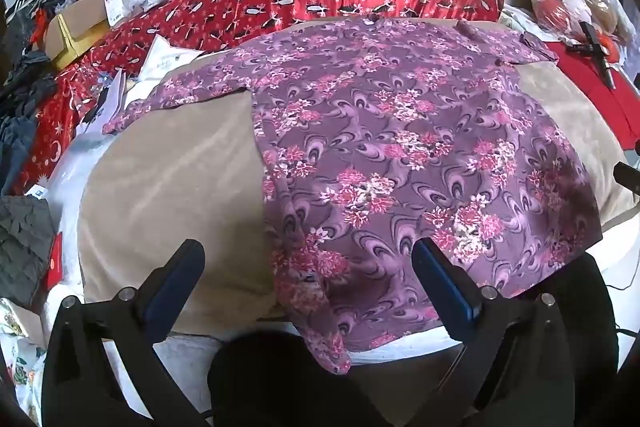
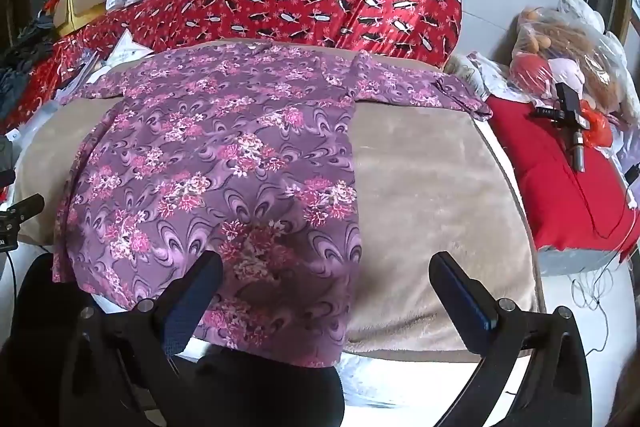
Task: Fold small clothes
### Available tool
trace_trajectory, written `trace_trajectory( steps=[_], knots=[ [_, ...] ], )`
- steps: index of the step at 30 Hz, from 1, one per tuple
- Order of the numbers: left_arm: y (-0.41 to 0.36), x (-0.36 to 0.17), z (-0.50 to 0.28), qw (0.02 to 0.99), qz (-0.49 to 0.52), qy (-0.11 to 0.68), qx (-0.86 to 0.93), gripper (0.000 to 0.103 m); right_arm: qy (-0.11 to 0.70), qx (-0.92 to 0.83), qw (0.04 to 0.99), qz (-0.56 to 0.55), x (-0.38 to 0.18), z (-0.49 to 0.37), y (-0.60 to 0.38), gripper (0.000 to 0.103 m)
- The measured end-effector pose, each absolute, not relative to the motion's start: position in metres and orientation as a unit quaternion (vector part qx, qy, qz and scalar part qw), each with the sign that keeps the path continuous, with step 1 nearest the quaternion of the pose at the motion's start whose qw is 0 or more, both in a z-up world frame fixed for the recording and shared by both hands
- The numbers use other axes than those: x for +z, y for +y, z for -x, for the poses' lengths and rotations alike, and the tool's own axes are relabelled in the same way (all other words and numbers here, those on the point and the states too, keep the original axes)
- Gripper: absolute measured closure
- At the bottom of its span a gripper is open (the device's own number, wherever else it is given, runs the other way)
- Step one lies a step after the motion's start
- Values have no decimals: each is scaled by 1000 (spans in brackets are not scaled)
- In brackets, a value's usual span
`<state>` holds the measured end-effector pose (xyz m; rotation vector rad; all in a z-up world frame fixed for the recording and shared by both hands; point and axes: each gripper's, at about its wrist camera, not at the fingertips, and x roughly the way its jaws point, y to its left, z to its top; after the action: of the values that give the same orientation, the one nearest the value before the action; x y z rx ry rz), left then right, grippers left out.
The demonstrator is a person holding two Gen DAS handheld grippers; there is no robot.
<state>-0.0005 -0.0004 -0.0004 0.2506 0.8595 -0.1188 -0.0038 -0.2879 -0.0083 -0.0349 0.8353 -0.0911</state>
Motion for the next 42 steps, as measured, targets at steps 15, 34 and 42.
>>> trace_trajectory(
  steps=[15,34,42],
  knots=[
    [-5,-6,-1,894,-124,425,-62,0,400,-45,915,5,-5,8,-293,0],
    [-6,-8,-6,882,-108,454,-69,0,406,-45,913,-6,-7,4,-297,0],
    [-8,-11,-14,882,-99,455,-70,0,410,-42,911,-9,-12,-1,-297,0]
  ],
)
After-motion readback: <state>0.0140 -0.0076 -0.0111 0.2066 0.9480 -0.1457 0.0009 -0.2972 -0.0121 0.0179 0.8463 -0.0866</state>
